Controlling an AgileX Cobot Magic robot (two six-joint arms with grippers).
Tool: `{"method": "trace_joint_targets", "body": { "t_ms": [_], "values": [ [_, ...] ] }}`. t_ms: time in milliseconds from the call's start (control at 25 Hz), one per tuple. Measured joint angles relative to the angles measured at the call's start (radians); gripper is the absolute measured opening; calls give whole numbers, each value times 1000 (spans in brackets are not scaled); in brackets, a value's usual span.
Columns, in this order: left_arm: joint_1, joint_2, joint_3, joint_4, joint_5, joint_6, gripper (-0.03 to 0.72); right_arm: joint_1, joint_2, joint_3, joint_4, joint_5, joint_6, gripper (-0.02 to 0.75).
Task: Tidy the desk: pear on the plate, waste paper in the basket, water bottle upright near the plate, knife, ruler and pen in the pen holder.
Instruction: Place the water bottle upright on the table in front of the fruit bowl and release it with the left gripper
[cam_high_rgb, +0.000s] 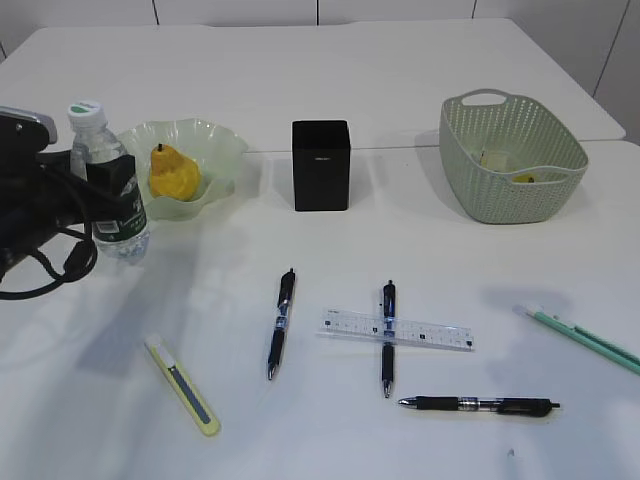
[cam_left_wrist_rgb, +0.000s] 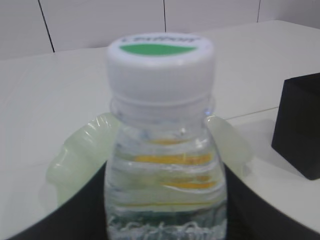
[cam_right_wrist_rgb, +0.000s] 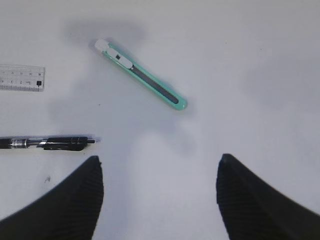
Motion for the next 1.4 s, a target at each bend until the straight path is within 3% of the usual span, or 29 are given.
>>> {"method": "trace_joint_targets", "body": {
  "t_ms": [240, 720, 1000, 1400],
  "values": [
    [0, 0, 82, -22, -41, 0, 337, 0, 0, 0, 0, 0, 0, 552],
    [10, 0, 89, -91, -64, 22, 337, 0, 0, 0, 0, -1, 0, 551],
    [73, 24, 89, -76, -66, 26, 337, 0, 0, 0, 0, -2, 0, 551],
    [74, 95, 81, -47, -162, 27, 337, 0, 0, 0, 0, -9, 0, 551]
  ]
}}
